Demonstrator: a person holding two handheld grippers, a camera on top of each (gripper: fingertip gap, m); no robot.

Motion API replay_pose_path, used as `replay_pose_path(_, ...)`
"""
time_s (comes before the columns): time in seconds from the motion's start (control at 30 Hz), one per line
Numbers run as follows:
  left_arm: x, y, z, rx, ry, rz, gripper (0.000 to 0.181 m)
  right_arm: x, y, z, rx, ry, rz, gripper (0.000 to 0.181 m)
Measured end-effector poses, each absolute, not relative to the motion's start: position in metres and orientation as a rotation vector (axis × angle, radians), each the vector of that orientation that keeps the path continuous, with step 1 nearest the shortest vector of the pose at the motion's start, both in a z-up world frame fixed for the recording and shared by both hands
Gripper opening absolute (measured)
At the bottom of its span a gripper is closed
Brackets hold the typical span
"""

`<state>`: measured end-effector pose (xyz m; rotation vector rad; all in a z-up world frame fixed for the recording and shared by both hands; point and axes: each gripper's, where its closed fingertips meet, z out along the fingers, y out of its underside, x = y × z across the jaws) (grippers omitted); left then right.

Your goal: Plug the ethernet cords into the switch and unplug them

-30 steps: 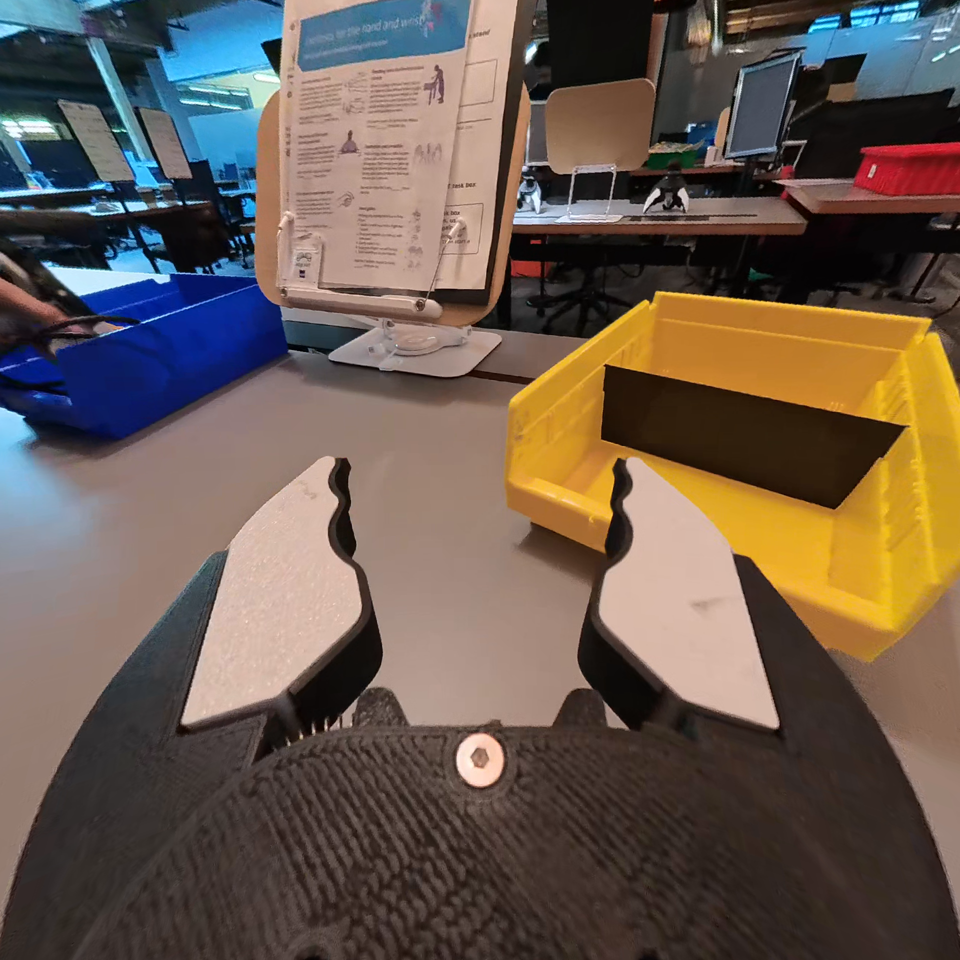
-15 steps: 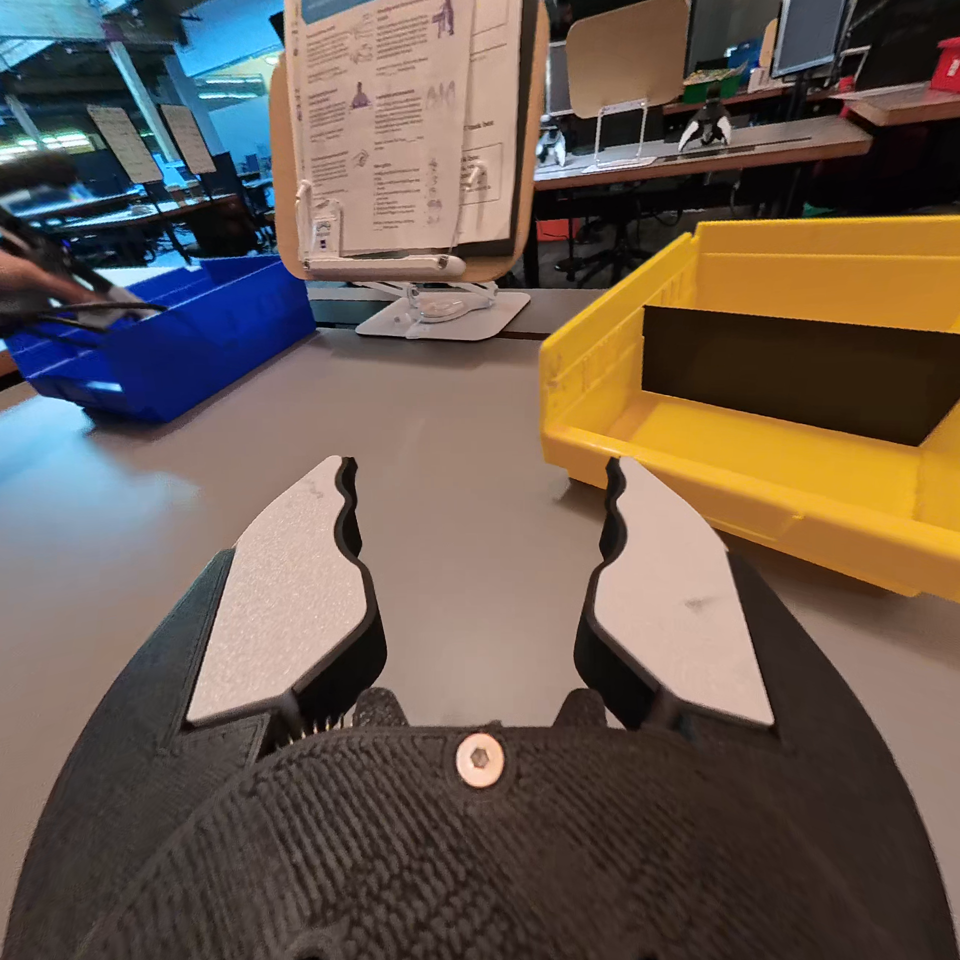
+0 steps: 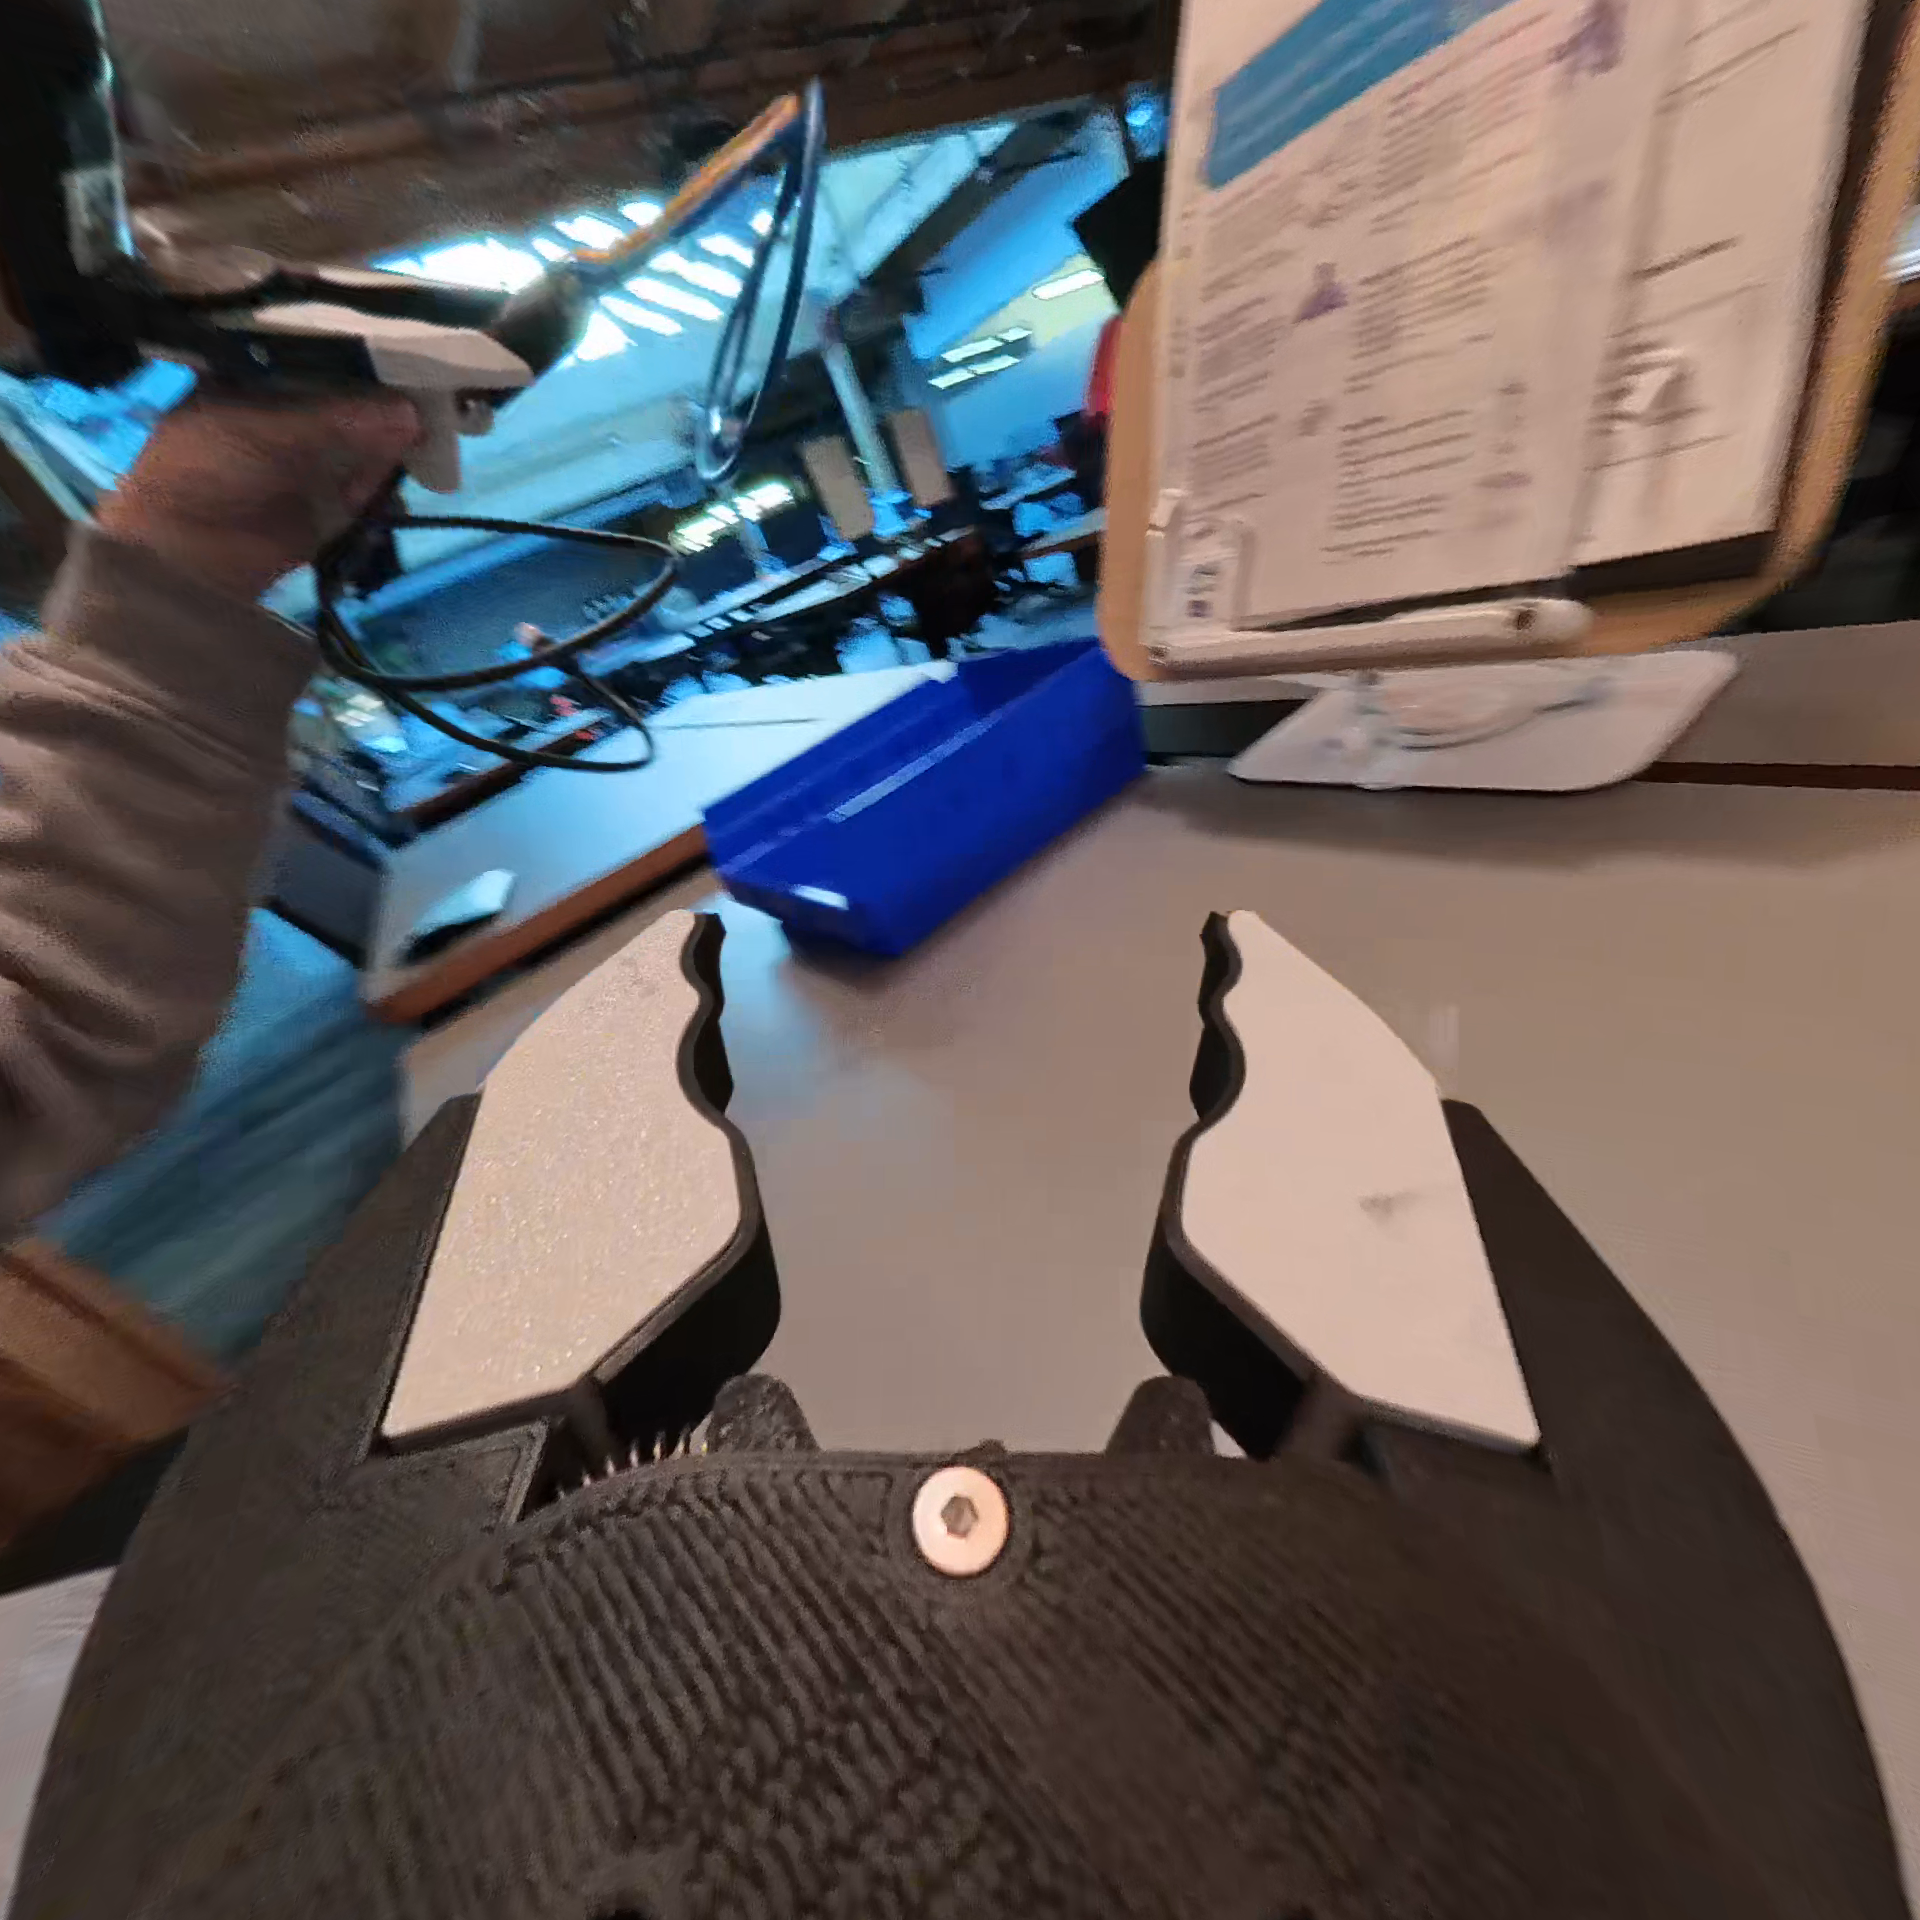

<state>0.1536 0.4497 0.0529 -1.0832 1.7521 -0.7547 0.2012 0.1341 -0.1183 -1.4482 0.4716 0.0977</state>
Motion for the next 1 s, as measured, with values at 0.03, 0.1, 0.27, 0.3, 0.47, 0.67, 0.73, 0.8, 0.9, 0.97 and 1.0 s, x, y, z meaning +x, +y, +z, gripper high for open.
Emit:
replay_pose_path(0.03,0.146,0.43,0.068,-1.012,1.753,-0.802,0.061,0.194,0.141,-0.109,-1.417,0.46,0.15,0.088)
replay_pose_path(0.1,0.131,0.39,0.087,-0.883,1.779,-0.89,0.061,0.18,0.153,-0.091,-1.351,0.44,0.24,0.089)
replay_pose_path(0.27,0.124,0.304,0.069,-0.677,1.917,-1.071,0.061,0.151,0.172,-0.054,-1.184,0.417,0.468,0.088)
replay_pose_path(0.3,0.127,0.29,0.053,-0.645,1.961,-1.093,0.061,0.146,0.174,-0.049,-1.154,0.415,0.505,0.087)
replay_pose_path(0.47,0.149,0.24,-0.051,-0.586,2.148,-1.173,0.061,0.149,0.184,-0.067,-1.086,0.556,0.565,0.074)
replay_pose_path(0.67,0.16,0.213,-0.139,-0.594,2.184,-1.291,0.061,0.168,0.179,-0.132,-0.994,0.886,0.734,0.041)
replay_pose_path(0.73,0.162,0.213,-0.151,-0.622,2.147,-1.267,0.061,0.148,0.178,-0.133,-1.01,0.891,0.889,0.043)
replay_pose_path(0.8,0.165,0.218,-0.155,-0.641,2.087,-1.219,0.061,0.128,0.176,-0.136,-1.146,0.818,0.841,0.039)
replay_pose_path(0.9,0.167,0.223,-0.157,-0.664,2.027,-1.156,0.061,0.136,0.163,-0.127,-1.073,0.851,0.737,0.039)
replay_pose_path(0.97,0.172,0.231,-0.159,-0.688,1.999,-1.033,0.061,0.114,0.165,-0.112,-1.144,0.766,0.813,0.044)
replay_pose_path(1.0,0.173,0.231,-0.158,-0.69,1.986,-1.017,0.061,0.106,0.166,-0.113,-1.225,0.73,0.761,0.046)
